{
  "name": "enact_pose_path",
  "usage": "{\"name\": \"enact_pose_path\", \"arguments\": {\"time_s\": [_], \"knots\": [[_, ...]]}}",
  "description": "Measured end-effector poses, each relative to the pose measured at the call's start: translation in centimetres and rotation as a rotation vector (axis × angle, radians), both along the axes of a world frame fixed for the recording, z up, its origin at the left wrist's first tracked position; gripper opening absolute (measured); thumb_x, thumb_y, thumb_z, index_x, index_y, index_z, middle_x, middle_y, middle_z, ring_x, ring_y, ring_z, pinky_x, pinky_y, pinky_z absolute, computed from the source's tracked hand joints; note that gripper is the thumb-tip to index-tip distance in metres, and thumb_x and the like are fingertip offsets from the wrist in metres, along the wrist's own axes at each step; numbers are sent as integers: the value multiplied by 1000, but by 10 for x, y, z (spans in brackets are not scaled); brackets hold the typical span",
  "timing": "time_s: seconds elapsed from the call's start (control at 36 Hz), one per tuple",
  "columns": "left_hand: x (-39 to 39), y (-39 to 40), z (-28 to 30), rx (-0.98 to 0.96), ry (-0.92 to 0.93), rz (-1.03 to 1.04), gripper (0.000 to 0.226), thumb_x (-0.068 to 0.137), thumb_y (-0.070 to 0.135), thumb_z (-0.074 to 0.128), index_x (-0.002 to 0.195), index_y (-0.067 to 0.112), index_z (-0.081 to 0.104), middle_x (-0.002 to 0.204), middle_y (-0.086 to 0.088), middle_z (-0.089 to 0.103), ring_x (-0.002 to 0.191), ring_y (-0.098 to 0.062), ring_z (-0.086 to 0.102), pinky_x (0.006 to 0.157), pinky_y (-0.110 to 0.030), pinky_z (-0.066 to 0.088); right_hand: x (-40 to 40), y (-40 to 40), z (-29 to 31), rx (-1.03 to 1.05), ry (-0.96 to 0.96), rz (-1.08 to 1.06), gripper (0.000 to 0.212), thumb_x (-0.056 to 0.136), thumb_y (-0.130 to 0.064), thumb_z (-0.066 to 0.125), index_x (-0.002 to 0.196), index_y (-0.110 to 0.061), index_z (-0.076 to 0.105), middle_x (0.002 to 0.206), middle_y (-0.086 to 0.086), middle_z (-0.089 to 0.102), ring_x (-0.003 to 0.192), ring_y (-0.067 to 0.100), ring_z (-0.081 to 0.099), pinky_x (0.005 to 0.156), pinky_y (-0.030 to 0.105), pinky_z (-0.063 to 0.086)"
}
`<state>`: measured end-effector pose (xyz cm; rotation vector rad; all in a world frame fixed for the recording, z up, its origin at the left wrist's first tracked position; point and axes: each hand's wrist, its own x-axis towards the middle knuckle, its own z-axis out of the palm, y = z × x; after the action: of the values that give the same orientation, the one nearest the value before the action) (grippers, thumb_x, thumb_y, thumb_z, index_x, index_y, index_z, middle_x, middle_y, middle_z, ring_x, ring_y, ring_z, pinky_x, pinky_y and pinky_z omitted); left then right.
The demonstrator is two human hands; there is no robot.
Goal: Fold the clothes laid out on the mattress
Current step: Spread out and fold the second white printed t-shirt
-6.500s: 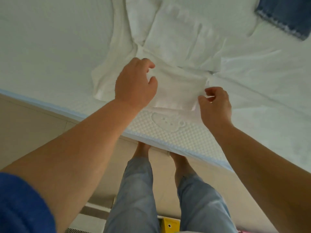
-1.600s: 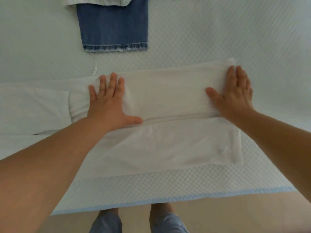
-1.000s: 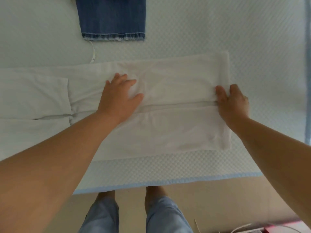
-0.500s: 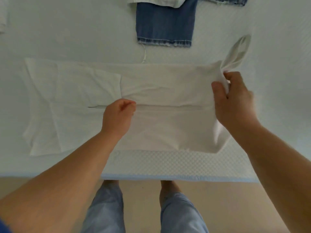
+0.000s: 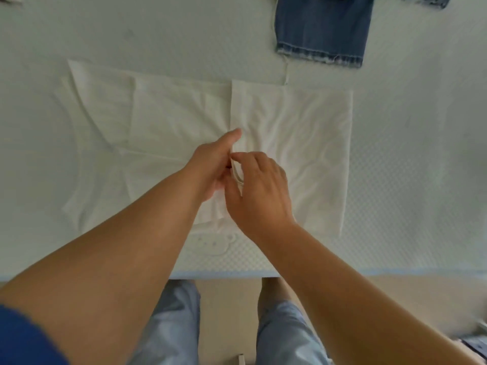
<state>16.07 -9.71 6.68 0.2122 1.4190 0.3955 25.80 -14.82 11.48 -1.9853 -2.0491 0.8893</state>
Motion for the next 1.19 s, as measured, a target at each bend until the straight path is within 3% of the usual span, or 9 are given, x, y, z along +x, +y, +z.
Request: {"name": "enact_pose_path", "arguments": {"time_s": [0.11,0.19,0.33,0.42,0.53,0.67,0.86,1.0,1.19], "knots": [[20,1,-4,103,312,-188,50,77,54,63,106,13,63,98,-5,68,88,-24,66,77,-39,56,44,-19,2,-45,6,-345,55,85,-27,61,135,-16,41,141,2,33,131,17,29,105,28,22],[32,0,-7,221,559,-367,45,74,48,64,104,16,57,96,3,61,91,-21,59,74,-29,45,66,-23,-8,-307,84,-563,73,84,-43,60,145,-24,24,146,-8,25,132,13,29,95,23,27],[27,-3,-10,337,682,-447,8,82,19,58,88,15,54,73,7,51,69,-15,49,54,-24,32,47,-62,-16,-359,85,69,46,88,-38,58,131,-22,53,138,-5,48,131,13,37,105,20,25],[25,-9,-5,463,718,-394,8,86,17,52,83,10,55,68,7,48,62,-13,44,50,-24,29,40,-86,-25,-410,68,226,38,90,-37,52,125,-23,57,133,-5,52,125,13,41,102,25,31],[34,-17,-3,410,712,-354,15,90,22,43,82,12,49,76,2,50,76,-22,47,58,-31,29,55,-82,-26,-302,164,31,22,91,-27,53,107,-19,66,105,-4,65,100,12,55,84,20,39],[58,-23,-4,396,845,-425,42,95,38,40,121,5,45,118,-16,58,108,-36,53,81,-38,38,100,-57,-23,-195,119,-212,17,90,-21,56,104,-19,65,93,-15,55,90,1,47,75,4,32],[58,-28,10,634,981,-286,31,96,27,47,104,-3,53,104,-23,62,98,-38,56,77,-34,32,149,-51,-31,-189,-69,-242,32,85,-25,61,115,-14,59,118,2,54,111,19,40,92,26,30],[30,-23,-12,316,939,-393,38,93,32,47,112,0,56,114,-19,61,106,-35,54,89,-39,43,150,-73,-39,-149,-161,31,34,71,-19,76,103,-11,68,112,14,59,106,37,54,92,45,40],[29,-39,-11,404,850,-255,36,78,35,68,105,27,46,83,19,54,71,-1,54,61,-18,36,153,-72,-40,-121,-29,-155,34,77,-19,70,109,-10,64,120,10,55,115,31,45,98,35,27]]}}
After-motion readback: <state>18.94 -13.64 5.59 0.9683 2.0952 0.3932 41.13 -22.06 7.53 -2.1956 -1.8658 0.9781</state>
